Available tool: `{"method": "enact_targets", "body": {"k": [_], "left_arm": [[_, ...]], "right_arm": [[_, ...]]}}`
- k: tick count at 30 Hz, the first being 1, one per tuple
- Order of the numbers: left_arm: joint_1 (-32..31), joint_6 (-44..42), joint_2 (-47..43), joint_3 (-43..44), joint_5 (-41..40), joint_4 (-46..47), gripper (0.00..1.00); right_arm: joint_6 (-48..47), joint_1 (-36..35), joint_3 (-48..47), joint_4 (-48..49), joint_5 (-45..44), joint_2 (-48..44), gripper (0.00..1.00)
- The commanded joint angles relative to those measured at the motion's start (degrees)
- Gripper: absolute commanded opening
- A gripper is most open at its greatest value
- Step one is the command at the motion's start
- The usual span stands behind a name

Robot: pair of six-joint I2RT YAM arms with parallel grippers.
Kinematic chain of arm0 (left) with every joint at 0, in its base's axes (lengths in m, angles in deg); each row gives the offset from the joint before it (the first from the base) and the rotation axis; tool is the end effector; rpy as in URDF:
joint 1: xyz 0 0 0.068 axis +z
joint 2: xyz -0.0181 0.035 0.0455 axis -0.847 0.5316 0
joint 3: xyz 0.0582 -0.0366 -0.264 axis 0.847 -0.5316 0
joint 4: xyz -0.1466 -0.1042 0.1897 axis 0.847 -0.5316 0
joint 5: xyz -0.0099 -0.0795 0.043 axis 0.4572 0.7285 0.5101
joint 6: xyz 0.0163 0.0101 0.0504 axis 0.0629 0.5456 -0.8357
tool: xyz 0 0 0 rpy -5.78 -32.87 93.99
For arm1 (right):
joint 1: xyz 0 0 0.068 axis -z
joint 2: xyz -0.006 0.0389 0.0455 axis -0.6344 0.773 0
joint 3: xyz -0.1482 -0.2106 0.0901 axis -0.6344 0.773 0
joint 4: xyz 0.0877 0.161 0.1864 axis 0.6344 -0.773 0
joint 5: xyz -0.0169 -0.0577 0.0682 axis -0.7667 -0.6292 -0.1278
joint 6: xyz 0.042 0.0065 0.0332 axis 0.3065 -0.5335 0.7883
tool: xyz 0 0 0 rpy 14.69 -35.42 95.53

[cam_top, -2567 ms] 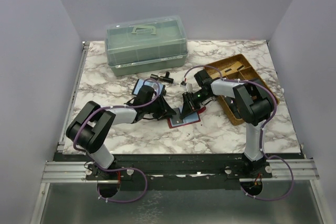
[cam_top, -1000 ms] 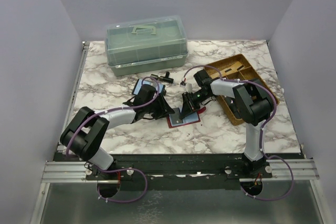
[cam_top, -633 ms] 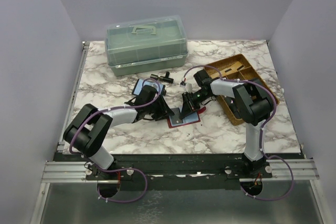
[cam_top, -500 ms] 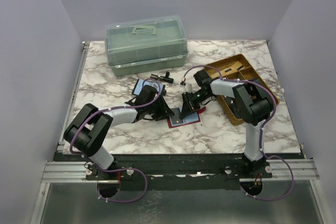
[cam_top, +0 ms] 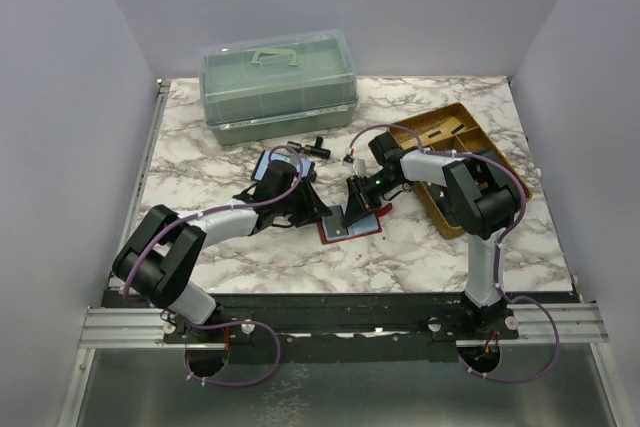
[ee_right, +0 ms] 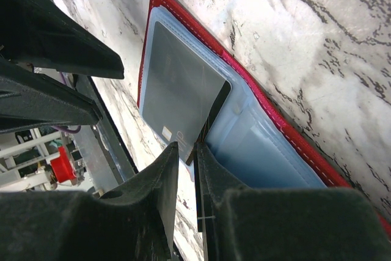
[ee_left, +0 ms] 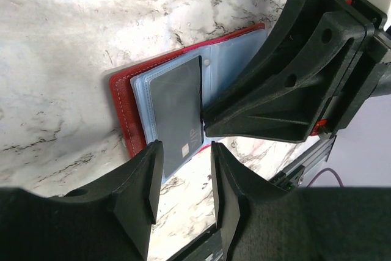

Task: Take the credit cards out of the card holder
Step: Remove the credit card from the card holder.

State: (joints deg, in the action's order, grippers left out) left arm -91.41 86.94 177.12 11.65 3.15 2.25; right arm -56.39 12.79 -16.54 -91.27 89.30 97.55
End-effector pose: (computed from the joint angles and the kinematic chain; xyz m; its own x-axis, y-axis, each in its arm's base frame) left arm 0.2402 -0.1714 0.1621 -0.9006 -0.3587 -0.2456 -0.0772 0.6879 -0.7217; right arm 0.3251 0.1940 0.1163 -0.8790 -0.4159 -0.2332 -0.4285 0.4745 0.7689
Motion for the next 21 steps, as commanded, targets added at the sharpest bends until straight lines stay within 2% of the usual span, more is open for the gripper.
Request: {"method": "enact_targets", "body": {"k": [1,21], "left_arm": [[-0.39,-0.14,1.07,0.48,0.33,0.51,0.42],[-0.50,0.96,6.05,0.05,4.51,5.41,0.39]], "right_arm": [[-0.51,-0.87,-0.80,-0.85,-2.59,1.84,0.23],[-0.75,-1.10,-0.76,-0.95,-2.59,2.01,0.23]]}}
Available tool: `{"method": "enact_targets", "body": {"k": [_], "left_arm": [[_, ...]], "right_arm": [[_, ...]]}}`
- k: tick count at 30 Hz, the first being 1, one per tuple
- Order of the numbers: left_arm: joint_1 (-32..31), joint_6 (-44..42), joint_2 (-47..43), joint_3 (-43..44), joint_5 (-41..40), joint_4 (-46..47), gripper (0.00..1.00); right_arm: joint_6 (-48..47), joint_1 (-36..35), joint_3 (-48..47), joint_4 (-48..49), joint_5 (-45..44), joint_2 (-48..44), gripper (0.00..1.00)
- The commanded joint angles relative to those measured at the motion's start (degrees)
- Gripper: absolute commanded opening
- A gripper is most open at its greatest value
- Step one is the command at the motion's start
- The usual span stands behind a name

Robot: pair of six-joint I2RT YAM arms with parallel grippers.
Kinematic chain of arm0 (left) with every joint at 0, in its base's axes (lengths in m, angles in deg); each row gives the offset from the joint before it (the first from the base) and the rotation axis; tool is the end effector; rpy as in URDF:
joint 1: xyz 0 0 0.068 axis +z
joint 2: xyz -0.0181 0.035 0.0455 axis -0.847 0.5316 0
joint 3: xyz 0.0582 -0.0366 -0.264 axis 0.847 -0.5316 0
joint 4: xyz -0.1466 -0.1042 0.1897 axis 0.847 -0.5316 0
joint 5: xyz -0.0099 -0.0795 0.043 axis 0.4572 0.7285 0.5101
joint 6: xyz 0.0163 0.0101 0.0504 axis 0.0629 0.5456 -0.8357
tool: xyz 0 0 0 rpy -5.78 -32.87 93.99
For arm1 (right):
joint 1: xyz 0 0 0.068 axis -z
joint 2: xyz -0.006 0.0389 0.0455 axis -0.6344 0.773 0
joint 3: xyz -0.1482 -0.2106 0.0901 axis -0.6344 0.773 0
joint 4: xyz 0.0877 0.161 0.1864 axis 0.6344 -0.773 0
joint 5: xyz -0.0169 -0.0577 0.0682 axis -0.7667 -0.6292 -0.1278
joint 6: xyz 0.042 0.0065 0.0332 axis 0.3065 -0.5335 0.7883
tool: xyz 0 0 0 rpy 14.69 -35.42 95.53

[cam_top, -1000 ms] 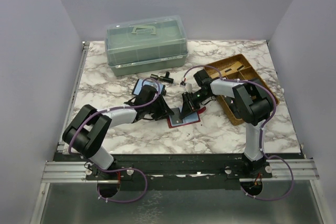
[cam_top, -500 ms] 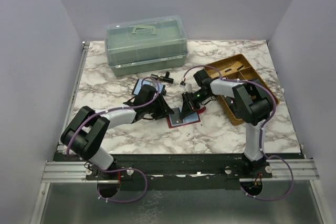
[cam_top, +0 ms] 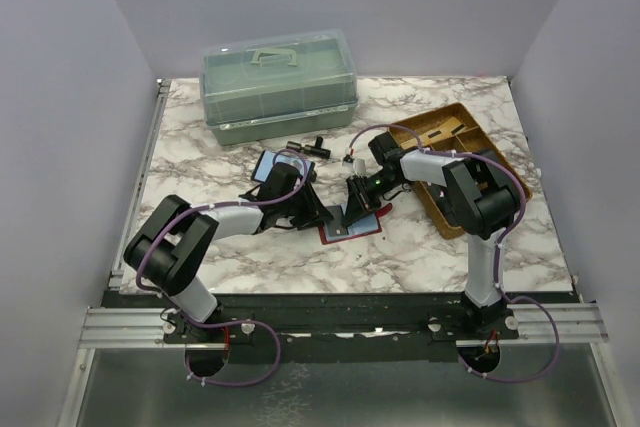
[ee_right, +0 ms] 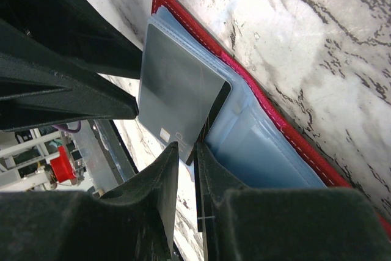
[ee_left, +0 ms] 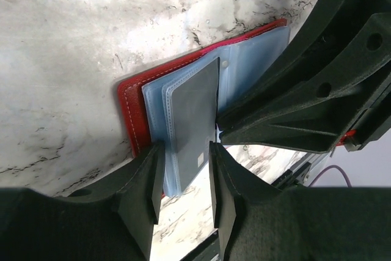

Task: Take the credit cards out of the card holder
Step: Remove the credit card from the card holder.

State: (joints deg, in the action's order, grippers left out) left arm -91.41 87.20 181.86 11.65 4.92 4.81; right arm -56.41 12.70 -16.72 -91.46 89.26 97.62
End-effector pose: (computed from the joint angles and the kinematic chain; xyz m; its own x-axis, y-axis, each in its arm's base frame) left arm 0.2449 -0.1758 0.1429 -0.9178 -0.3408 -0.2039 -0.0972 0.6906 -0.7167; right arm 0.3252 0.1947 0.1165 -0.8785 -0.4176 -0.2322 -0.4288 0.4747 0.7687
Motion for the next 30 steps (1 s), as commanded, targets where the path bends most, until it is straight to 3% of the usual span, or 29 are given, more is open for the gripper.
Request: {"method": "enact_targets", "body": {"k": [1,16,30], "left_arm": [[-0.43,0.76,1.37,0.00,3.13,3.28,0.38],[-0.50,2.39,1.49,-1.25,2.93,7.20,0.26],[-0.52,0.76,-6.69,-2.09,-2.64,-0.72,0.38]], "right_arm": [[-0.67,-1.01,-0.62,-0.73,-2.52,1.95,0.23],[-0.71,-1.00,0.08,-0.29,-1.98,0.85,0.24],[-0.78,-0.93,-0.16,-0.56,-1.88,1.13,0.24]]}}
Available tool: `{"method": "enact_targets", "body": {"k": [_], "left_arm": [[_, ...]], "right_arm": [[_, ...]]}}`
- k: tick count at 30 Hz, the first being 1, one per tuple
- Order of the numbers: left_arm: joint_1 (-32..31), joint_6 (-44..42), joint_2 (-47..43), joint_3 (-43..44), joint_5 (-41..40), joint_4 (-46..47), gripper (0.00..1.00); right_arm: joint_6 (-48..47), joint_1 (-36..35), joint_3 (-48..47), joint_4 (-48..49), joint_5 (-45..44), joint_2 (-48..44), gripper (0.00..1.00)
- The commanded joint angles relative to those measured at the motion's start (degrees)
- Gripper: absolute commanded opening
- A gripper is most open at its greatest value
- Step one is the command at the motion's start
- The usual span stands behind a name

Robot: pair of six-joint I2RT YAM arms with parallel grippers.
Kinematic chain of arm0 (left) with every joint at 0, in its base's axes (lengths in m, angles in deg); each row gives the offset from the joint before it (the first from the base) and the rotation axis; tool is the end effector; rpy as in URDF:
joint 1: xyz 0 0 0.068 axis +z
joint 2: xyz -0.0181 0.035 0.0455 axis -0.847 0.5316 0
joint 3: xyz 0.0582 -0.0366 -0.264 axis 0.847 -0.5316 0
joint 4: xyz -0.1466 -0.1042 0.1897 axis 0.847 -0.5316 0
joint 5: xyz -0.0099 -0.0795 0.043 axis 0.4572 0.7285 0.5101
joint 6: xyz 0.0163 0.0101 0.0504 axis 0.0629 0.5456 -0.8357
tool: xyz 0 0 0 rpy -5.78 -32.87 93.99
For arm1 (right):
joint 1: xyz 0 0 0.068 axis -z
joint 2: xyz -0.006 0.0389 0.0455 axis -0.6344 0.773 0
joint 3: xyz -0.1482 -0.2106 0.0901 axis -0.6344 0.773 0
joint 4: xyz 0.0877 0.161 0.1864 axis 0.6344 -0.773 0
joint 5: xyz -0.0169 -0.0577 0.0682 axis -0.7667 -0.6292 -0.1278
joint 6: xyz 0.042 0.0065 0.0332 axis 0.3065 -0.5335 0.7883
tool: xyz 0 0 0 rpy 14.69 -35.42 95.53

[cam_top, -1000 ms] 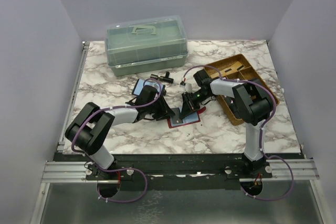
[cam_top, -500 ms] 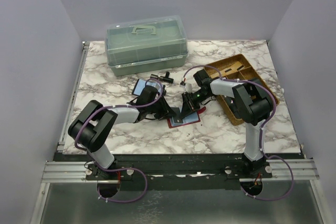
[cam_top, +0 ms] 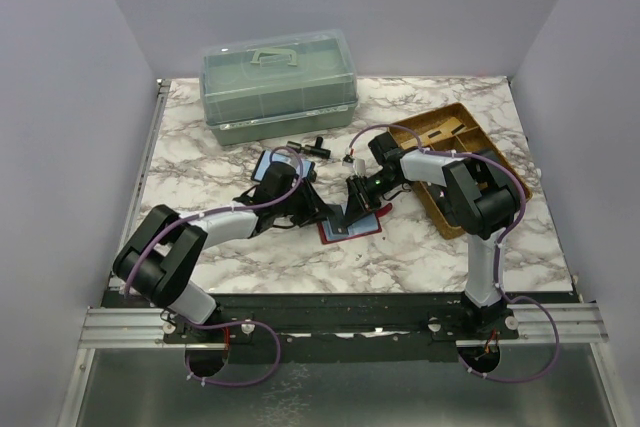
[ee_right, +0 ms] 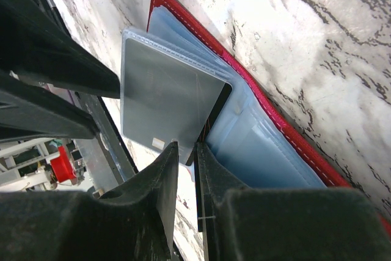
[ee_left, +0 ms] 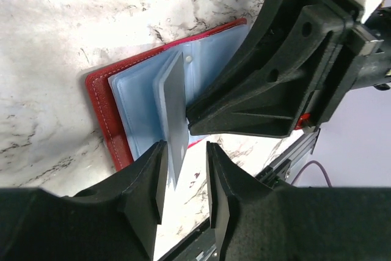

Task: Take the credit cards out of the card holder
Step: Remove the credit card from the card holder.

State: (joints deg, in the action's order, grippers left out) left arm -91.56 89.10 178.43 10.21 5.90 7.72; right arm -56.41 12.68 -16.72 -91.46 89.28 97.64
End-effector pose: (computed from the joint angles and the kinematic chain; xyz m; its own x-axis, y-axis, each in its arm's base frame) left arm 0.2405 -0.1745 0.1567 -0.9066 -0.3609 -0.2185 -0.0692 0.6380 -0.7669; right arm 0.3251 0.1948 0.1164 -0.8784 -0.4179 -0.2318 -0.4286 0.4744 0.7689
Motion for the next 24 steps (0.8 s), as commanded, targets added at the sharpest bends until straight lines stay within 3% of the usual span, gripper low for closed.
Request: {"method": "enact_targets", "body": {"k": [1,24], "left_arm": [[-0.35,-1.24,-3.60,-0.65,-3.80,-4.05,0.38],[-0.34,-1.40,3.48,2.20,0.67,-3.96,0.38]], "right_arm": [[-0.78,-0.96,-0.18,-0.62,-1.87,1.14,0.24],[-0.68,-0.98,-0.37,-0.73,-1.91,1.30,0.24]]}}
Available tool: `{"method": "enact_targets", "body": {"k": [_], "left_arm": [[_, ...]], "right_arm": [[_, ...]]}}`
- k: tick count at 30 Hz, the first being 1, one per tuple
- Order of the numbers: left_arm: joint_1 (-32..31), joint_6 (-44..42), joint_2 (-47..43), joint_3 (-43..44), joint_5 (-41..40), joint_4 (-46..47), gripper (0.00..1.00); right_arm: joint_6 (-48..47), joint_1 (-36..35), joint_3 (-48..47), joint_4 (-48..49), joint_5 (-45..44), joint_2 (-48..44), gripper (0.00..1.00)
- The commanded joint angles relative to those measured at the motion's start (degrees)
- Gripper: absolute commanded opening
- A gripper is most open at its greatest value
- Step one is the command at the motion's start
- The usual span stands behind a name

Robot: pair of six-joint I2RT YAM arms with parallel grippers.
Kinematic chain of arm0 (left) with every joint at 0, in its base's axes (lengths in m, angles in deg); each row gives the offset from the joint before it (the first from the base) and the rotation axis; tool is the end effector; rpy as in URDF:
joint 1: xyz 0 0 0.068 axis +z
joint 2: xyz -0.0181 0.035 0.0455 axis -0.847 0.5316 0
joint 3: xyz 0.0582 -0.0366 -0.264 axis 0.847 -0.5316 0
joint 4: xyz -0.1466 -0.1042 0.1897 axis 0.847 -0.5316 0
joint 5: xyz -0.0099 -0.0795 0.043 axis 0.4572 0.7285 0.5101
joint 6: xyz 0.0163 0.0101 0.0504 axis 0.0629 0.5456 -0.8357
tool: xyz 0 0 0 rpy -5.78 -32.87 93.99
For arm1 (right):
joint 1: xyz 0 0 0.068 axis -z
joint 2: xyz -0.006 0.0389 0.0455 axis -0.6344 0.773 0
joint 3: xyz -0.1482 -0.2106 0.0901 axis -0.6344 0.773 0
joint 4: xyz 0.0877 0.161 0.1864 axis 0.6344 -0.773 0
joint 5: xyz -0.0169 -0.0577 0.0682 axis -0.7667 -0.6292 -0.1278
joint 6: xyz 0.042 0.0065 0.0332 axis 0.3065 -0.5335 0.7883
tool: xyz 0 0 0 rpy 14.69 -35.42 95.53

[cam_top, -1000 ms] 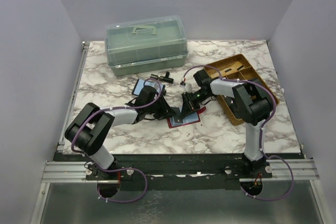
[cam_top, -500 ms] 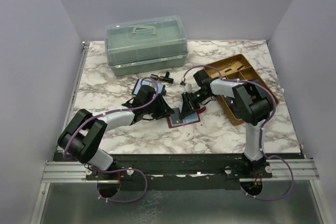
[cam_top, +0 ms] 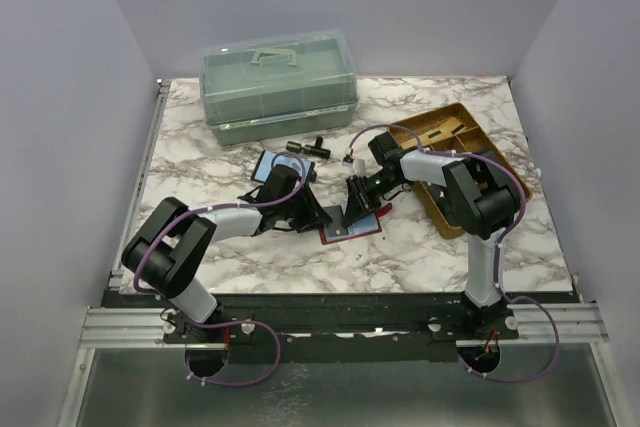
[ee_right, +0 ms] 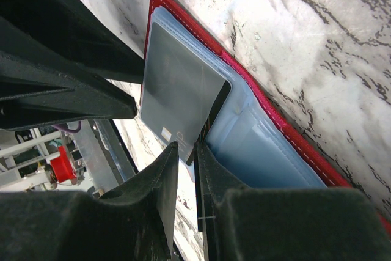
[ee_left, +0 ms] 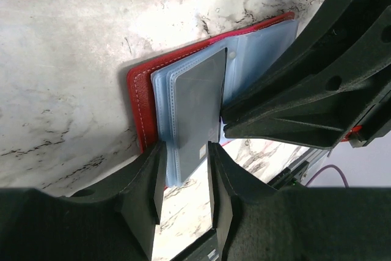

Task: Take the credit cards out of the card holder
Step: Remove the credit card from the card holder.

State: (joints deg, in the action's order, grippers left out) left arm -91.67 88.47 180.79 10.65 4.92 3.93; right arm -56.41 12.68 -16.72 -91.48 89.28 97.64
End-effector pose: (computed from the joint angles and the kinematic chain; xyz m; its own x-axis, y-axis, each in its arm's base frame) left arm 0.2392 -0.1736 0.1421 -0.9191 -0.3504 -0.1799 -0.1229 0.6891 -0.7142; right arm 0.3251 0.1948 0.1164 -0.8785 -0.4180 -0.2315 -0.4284 0.4745 0.7690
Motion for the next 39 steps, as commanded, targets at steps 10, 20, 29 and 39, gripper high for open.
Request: {"method": "enact_targets", "body": {"k": [10,20,29,39], "left_arm": [[-0.23,-0.65,0.72,1.48,2.57,1.44,0.32],[-0.21,-0.20,-0.51,1.29,2.67,2.51,0.21],[-0.23,0.36,-2.84,0.40,1.61,2.50,0.28],[-0.23,0.44,-3.24,0.46,2.09,2.40,0.29]], "right_arm": [[-0.81,-0.98,-0.36,-0.71,-1.82,1.45,0.24],[-0.76,-0.99,-0.36,-0.71,-1.82,1.49,0.24],[-0.80,-0.99,-0.28,-0.71,-1.91,1.45,0.24],[-0.81,-0.97,-0.36,-0.71,-1.82,1.35,0.24]]}}
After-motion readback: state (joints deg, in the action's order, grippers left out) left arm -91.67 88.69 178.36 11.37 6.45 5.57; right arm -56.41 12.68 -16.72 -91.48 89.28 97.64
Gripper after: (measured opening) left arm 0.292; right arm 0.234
